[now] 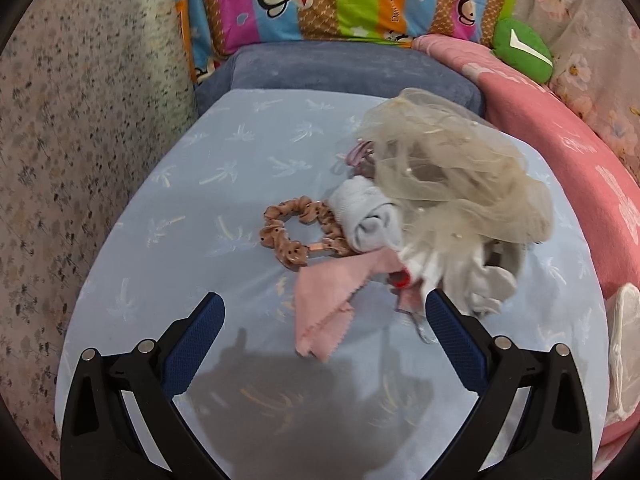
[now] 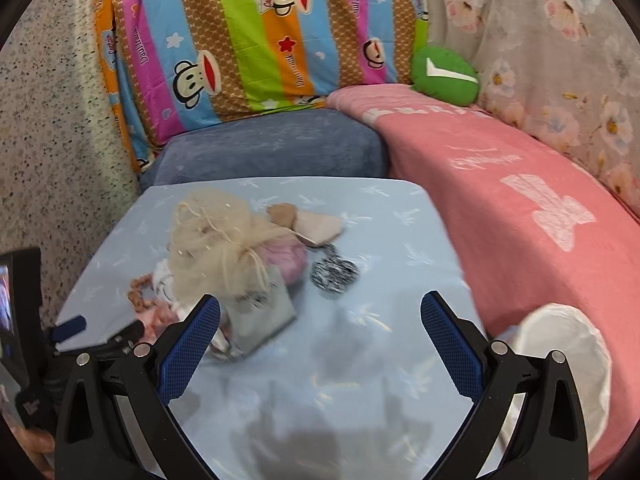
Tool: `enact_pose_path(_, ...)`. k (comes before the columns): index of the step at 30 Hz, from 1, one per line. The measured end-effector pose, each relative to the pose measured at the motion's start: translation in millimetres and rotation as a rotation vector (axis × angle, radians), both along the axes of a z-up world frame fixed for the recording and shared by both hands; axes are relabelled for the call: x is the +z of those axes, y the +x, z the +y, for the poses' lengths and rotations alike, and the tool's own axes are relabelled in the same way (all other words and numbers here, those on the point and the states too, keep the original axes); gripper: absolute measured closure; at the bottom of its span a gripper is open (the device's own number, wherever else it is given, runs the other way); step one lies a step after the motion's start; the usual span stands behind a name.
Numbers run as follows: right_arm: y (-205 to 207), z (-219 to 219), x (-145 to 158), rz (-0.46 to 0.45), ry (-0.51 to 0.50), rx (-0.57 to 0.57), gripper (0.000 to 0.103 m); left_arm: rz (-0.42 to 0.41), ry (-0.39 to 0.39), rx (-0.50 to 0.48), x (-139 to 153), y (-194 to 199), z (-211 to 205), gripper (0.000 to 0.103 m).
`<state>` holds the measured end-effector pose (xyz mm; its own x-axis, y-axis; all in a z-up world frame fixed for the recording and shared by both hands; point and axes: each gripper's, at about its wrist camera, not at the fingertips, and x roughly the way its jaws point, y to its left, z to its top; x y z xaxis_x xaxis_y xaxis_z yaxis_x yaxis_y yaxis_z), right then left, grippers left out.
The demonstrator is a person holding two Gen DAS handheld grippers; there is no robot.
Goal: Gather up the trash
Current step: 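Grasp the beige tulle bag with the right tool while the left tool grasps the pink cloth, then carry the tulle bag and pink cloth to the white bin and release both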
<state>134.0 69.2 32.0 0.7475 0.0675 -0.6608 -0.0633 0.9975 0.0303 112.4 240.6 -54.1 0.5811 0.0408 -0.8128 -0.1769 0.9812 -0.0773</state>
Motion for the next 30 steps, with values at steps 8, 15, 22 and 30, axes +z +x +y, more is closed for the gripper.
enact_pose_path(8, 62, 47, -20, 0.039, 0.025, 0.049, 0.009, 0.048, -0.081, -0.013, -24, 13, 15, 0.008)
enact_pose_path(15, 94, 68, -47, 0.104, 0.020, 0.079, 0.032, 0.099, -0.168, -0.051, -41, 19, 18, 0.038)
enact_pose_path(22, 98, 68, -59, 0.151, 0.072, 0.111, 0.090, 0.097, -0.185, -0.103, -35, 18, 12, 0.094)
enact_pose_path(30, 80, 45, 1, 0.018, 0.072, 0.075, 0.095, -0.006, -0.170, -0.127, 10, 13, 1, 0.099)
